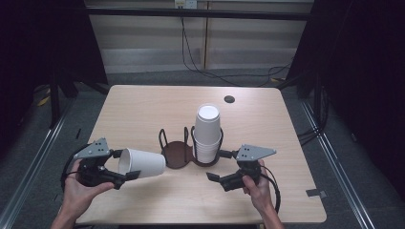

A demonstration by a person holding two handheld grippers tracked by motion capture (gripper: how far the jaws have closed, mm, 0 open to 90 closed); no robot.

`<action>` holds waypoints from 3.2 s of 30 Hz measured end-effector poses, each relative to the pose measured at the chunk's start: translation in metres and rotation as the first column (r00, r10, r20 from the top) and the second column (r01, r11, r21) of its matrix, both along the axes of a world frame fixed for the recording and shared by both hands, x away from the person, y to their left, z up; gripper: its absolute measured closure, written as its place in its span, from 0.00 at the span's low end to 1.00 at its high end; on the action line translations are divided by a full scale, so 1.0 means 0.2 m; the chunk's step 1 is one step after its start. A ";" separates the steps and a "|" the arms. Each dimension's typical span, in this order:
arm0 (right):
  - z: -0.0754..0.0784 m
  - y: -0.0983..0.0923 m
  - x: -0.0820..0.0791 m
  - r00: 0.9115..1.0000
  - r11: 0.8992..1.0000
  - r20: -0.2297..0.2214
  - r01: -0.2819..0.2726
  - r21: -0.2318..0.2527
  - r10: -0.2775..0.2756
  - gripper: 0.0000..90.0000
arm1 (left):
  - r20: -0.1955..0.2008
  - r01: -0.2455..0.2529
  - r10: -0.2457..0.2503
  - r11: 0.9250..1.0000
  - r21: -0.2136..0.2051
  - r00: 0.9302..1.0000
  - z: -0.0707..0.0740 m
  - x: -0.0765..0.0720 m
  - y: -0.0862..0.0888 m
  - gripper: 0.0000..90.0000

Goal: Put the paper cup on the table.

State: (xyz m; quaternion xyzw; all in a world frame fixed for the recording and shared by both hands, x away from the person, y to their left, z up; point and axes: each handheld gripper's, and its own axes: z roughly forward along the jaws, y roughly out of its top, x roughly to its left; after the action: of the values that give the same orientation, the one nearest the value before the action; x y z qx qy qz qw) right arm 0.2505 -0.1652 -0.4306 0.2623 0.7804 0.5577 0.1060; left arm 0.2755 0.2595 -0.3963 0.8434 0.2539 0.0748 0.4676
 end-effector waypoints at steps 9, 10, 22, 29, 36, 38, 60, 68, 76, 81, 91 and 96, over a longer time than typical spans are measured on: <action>-0.03 -0.02 -0.02 1.000 1.000 0.000 0.029 -0.007 -0.029 0.16 | -0.014 -0.065 0.066 0.996 0.056 0.998 0.04 0.04 0.09 0.15; -0.03 -0.02 -0.02 1.000 1.000 0.000 0.029 -0.007 -0.029 0.16 | -0.014 -0.065 0.066 0.996 0.056 0.998 0.04 0.04 0.09 0.15; -0.04 -0.05 -0.03 0.998 0.998 0.010 0.063 0.001 -0.063 0.16 | -0.039 -0.130 0.136 0.983 0.131 0.990 0.07 0.13 0.16 0.15; -0.04 -0.05 -0.03 0.997 0.997 0.010 0.071 -0.004 -0.071 0.16 | -0.050 -0.142 0.156 0.967 0.212 0.986 0.10 0.22 0.15 0.14; -0.04 -0.05 -0.04 0.997 0.998 0.021 0.069 -0.007 -0.069 0.16 | -0.066 -0.131 0.155 0.952 0.278 0.986 0.10 0.29 0.12 0.13; -0.04 -0.05 -0.04 0.998 0.998 0.022 0.067 -0.006 -0.066 0.16 | -0.066 -0.140 0.167 0.942 0.304 0.984 0.10 0.32 0.10 0.13; -0.03 -0.05 -0.04 0.997 0.998 0.028 0.066 -0.008 -0.066 0.16 | -0.066 -0.053 0.108 0.830 0.555 0.992 0.13 0.43 -0.09 0.11; -0.03 -0.05 -0.04 0.998 0.998 0.021 0.066 -0.012 -0.066 0.16 | -0.103 -0.022 0.099 0.818 0.575 0.990 0.09 0.48 -0.14 0.10; -0.04 -0.04 -0.04 0.998 0.998 0.020 0.064 -0.017 -0.064 0.16 | -0.137 0.034 0.070 0.769 0.638 0.988 0.02 0.51 -0.20 0.08; -0.04 -0.04 -0.04 0.998 0.998 0.019 0.067 -0.016 -0.066 0.16 | -0.145 0.059 0.047 0.759 0.649 0.988 -0.02 0.52 -0.23 0.08; -0.05 -0.04 -0.04 0.997 0.997 0.016 0.070 -0.014 -0.069 0.16 | -0.116 0.037 0.060 0.726 0.687 0.991 -0.04 0.55 -0.26 0.07; -0.04 -0.04 -0.04 0.997 0.997 0.017 0.070 -0.012 -0.070 0.16 | -0.105 0.035 0.050 0.734 0.678 0.993 -0.04 0.54 -0.26 0.07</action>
State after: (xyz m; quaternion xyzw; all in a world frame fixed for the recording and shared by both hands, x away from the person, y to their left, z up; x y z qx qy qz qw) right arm 0.2430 -0.1738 -0.4396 0.2841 0.7734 0.5507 0.1336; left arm 0.3844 0.2078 -0.4048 0.9576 0.2392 0.1149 0.1120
